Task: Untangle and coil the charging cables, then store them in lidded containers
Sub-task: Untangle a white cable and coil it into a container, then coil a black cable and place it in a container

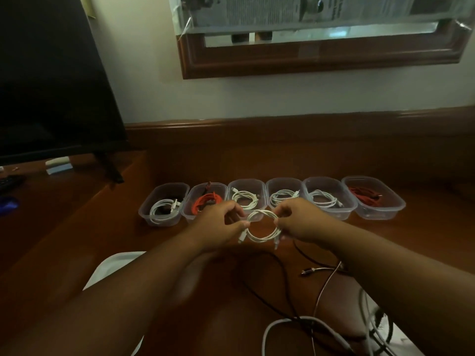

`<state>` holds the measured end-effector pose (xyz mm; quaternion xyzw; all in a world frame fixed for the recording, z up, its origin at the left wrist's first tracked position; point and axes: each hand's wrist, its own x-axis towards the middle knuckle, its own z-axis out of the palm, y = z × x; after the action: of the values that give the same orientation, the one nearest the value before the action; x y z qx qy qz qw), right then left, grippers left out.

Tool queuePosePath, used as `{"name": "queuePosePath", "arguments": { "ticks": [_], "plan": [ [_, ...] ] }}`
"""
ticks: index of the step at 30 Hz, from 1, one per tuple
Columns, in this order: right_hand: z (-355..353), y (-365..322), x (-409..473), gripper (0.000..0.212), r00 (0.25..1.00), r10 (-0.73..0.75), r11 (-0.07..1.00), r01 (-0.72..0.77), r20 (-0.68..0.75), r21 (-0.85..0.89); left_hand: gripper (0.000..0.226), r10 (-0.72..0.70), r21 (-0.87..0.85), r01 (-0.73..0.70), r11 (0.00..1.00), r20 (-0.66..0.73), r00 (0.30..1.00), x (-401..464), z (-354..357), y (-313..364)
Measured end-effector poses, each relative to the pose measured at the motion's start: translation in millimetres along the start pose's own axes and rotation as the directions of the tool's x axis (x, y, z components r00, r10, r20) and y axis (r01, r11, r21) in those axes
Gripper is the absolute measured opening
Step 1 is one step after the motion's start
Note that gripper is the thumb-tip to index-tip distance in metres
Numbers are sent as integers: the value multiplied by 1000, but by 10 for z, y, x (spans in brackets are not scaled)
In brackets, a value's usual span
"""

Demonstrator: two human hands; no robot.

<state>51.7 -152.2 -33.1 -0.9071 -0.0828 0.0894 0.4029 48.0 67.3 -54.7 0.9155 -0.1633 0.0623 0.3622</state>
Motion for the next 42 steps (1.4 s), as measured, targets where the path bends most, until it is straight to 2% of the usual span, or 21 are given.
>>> {"name": "queuePosePath", "arguments": {
  "ticks": [4, 7, 11, 15, 19, 22, 25, 29, 35, 42],
  "plan": [
    [-156, 184, -70, 10, 997, 17, 1000, -16, -77, 15, 18, 59, 202, -49, 978, -44, 997, 120, 168, 146],
    [-289, 318, -38, 13, 987, 29, 997, -16, -160, 77, 33, 75, 499, -37, 866, -56, 996, 221, 256, 285],
    [-409, 323, 164, 10, 961, 82, 978, -26, -264, 207, 38, 30, 617, 16, 787, -63, 998, 296, 314, 322],
    [-392, 83, 441, 9, 950, 68, 974, 2, -303, 225, 37, 36, 627, 1, 779, -46, 998, 283, 359, 255],
    [-253, -207, 700, 8, 961, -35, 997, 14, -275, -76, 34, -10, 518, 32, 855, -44, 999, 255, 314, 164],
    [-84, -370, 879, 11, 975, -31, 987, -5, -222, -160, 34, -41, 459, 59, 886, -48, 998, 240, 222, 108],
    [67, -453, 980, 7, 988, -4, 967, -35, -151, -254, 36, -46, 508, 47, 860, -14, 999, 214, 150, 52],
    [162, -429, 1046, 2, 988, -4, 926, -55, -154, -374, 43, -43, 508, 29, 861, 16, 999, 177, 133, 19],
    [114, -292, 1120, 7, 980, -2, 909, -80, -197, -408, 47, -42, 525, 17, 851, 36, 998, 171, 147, 48],
    [146, -268, 1080, 7, 992, -38, 840, -31, -117, -542, 46, -61, 502, 31, 865, 43, 997, 171, 169, 117]
  ]
}}
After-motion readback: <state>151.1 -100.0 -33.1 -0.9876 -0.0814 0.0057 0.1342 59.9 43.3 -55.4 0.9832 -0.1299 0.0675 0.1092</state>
